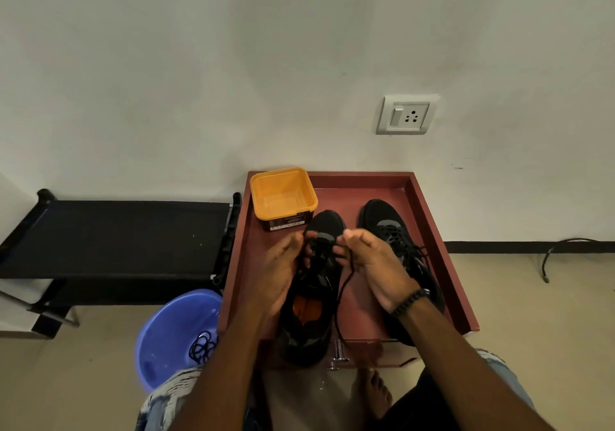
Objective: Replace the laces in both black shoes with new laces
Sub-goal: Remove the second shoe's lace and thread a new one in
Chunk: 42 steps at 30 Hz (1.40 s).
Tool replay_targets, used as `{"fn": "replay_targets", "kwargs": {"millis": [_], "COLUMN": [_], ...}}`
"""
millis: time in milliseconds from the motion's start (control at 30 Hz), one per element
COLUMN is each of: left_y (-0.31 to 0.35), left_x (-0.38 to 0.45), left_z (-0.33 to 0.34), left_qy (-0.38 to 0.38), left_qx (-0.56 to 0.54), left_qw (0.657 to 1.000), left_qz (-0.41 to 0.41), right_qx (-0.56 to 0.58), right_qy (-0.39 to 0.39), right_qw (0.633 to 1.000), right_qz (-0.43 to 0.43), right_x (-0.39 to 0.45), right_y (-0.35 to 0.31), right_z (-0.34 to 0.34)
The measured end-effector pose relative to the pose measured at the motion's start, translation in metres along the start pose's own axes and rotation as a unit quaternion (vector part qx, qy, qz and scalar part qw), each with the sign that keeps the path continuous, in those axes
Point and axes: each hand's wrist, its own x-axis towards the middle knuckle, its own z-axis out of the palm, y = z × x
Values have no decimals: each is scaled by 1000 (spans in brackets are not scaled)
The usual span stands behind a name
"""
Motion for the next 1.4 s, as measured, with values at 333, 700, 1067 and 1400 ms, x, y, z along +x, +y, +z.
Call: {"fn": "replay_targets", "kwargs": {"millis": [333,700,1067,1400], "left_y": [-6,-6,3,18], "left_x": [20,20,9,-12], "left_z": [4,4,-13,-9], "left_qy": [48,-6,43,78], "left_qx": [45,95,372,339], "left_qw": [998,995,916,916], "left_qz": [-15,-9,146,199], "right_qx": [-386,-486,-404,-591], "right_qy": [-84,-41,-5,-16], "right_qw": [902,848,903,776], "right_qz": [-175,-210,-149,-217], "right_x": [43,41,18,25], "right_y": [-8,-10,14,8], "right_z": [12,13,34,38]}}
